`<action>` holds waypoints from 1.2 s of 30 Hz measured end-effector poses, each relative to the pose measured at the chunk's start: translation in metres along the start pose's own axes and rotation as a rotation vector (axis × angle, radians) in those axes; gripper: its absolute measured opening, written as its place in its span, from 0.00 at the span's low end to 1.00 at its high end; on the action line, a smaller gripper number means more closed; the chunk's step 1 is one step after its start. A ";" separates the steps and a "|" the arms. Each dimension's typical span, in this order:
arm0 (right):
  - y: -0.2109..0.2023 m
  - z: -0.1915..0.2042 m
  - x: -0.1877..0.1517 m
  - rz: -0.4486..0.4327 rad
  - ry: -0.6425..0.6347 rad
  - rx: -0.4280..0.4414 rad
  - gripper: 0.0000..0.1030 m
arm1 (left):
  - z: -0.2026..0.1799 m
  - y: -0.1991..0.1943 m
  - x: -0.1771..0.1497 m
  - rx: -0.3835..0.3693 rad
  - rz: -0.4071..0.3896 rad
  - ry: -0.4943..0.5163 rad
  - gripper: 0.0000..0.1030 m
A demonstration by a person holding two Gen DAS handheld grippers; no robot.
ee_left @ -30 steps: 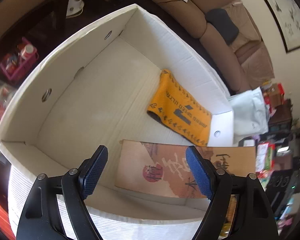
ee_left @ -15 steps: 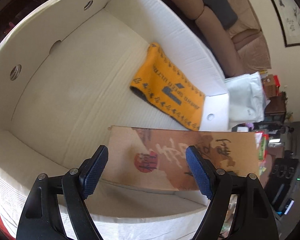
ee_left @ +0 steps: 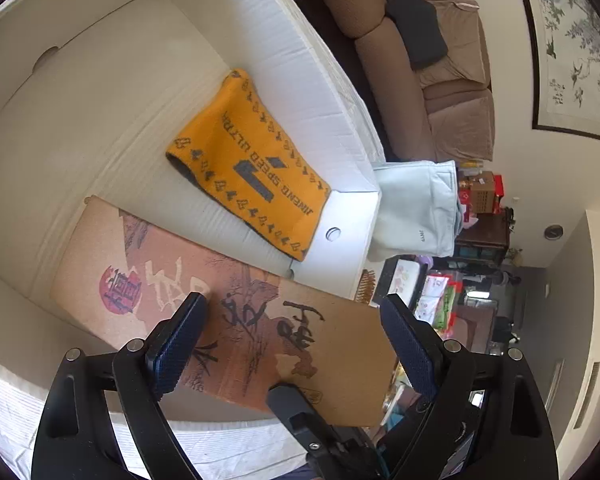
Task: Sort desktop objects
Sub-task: 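Lower the brown box into the white box beside the orange towel, then open the right gripper and release the brown box inside the white box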
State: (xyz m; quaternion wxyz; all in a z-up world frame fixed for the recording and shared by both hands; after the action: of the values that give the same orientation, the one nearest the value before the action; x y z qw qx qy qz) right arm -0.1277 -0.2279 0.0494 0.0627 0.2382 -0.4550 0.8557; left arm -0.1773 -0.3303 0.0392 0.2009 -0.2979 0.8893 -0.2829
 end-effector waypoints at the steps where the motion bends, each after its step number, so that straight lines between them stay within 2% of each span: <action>1: 0.000 0.002 -0.001 -0.010 -0.005 -0.002 0.52 | -0.002 -0.002 0.001 0.020 -0.012 0.026 0.87; 4: 0.001 0.001 -0.003 -0.026 0.014 0.007 0.52 | -0.001 -0.002 -0.009 0.121 0.008 0.128 0.87; 6: 0.005 -0.002 0.000 -0.015 0.044 0.030 0.52 | 0.005 -0.010 -0.012 0.213 -0.020 0.231 0.87; 8: 0.012 -0.003 0.004 -0.003 0.069 0.048 0.52 | 0.020 -0.021 -0.007 0.276 -0.046 0.270 0.87; 13: 0.015 -0.015 0.011 -0.008 0.100 0.056 0.52 | 0.068 -0.034 0.022 0.190 -0.041 0.071 0.87; 16: 0.017 -0.009 0.009 -0.013 0.075 0.045 0.52 | 0.057 -0.033 0.019 0.133 -0.036 0.075 0.87; 19: 0.017 0.001 0.007 -0.023 0.029 0.029 0.52 | 0.022 -0.024 0.006 0.084 -0.002 0.114 0.87; 21: 0.015 0.004 0.006 -0.038 0.002 0.019 0.52 | -0.008 -0.015 -0.007 0.081 0.033 0.171 0.87; 24: 0.012 0.008 0.005 -0.049 -0.024 0.009 0.52 | -0.046 -0.002 -0.026 0.163 0.066 0.302 0.87; 26: 0.011 0.012 0.006 -0.059 -0.049 -0.004 0.52 | -0.059 0.006 -0.032 0.251 0.071 0.379 0.87; 30: 0.009 0.022 0.006 -0.068 -0.091 -0.020 0.52 | -0.069 0.020 -0.040 0.393 0.090 0.482 0.87; 32: 0.009 0.026 0.005 -0.068 -0.116 -0.026 0.52 | -0.058 0.023 -0.033 0.512 0.055 0.520 0.87; 33: 0.008 0.027 0.005 -0.069 -0.122 -0.029 0.52 | -0.052 0.025 -0.031 0.552 0.049 0.531 0.91; 36: 0.009 0.025 0.004 -0.057 -0.110 -0.018 0.53 | -0.044 0.022 -0.031 0.507 0.068 0.501 0.91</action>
State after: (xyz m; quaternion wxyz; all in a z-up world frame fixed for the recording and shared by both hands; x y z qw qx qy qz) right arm -0.1249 -0.2536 0.0563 0.0641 0.2969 -0.4587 0.8351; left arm -0.1871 -0.2790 0.0648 0.0533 -0.1304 0.8218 -0.5521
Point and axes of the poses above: each gripper's, at about its wrist camera, not at the fingertips, and y roughly the way its jaws point, z to its left, x to its top, the point moved 10 cm from there along y, roughly the way its jaws point, and after that the axes turned 10 degrees about -y, right-handed, at the moved point
